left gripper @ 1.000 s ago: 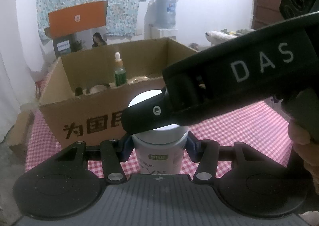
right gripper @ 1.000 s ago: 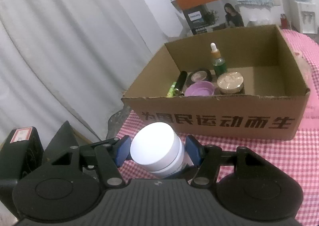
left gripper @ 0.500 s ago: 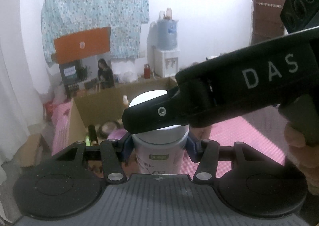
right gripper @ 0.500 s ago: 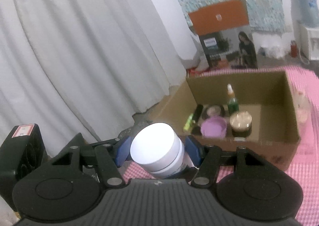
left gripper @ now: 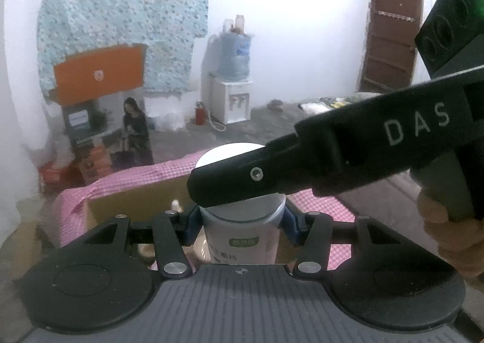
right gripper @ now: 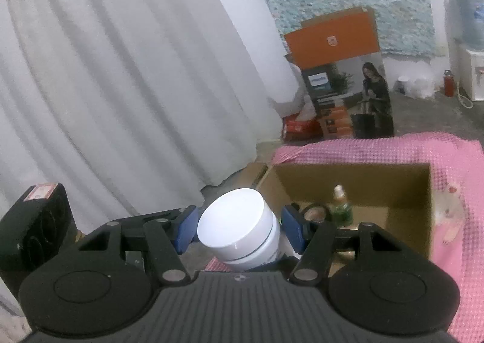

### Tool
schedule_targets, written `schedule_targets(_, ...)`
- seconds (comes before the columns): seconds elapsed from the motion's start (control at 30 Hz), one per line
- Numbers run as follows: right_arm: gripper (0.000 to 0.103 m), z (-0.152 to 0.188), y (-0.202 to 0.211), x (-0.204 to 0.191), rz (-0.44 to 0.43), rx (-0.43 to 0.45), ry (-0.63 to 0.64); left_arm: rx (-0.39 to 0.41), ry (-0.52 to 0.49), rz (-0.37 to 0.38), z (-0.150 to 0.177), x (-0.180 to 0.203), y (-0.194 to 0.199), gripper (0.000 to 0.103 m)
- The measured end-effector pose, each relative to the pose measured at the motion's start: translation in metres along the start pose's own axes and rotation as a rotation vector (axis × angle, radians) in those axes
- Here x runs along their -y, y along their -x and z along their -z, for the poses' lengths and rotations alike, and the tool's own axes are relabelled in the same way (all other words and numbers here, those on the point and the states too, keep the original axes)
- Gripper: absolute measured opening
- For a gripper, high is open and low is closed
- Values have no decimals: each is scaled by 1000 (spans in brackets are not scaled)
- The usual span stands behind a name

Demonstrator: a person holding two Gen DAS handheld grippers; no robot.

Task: Organize rigid objects
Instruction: 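Carry the white jar into the box and open the right gripper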

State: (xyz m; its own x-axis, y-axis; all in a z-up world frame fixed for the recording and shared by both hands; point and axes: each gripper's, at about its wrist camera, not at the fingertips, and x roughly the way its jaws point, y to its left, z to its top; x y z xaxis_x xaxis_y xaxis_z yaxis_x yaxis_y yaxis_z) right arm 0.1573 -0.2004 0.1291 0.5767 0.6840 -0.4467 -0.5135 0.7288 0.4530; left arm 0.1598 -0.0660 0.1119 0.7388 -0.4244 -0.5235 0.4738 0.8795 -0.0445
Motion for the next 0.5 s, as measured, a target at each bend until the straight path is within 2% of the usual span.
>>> schedule_targets(0.23,64,-38,-29,49,39,-33,-34,-59,45,45,-27,-16,-57,53)
schedule_targets(0.5,63,-51,-84,117,84,-138,-105,-177,64,39,-28,-25,-128,53)
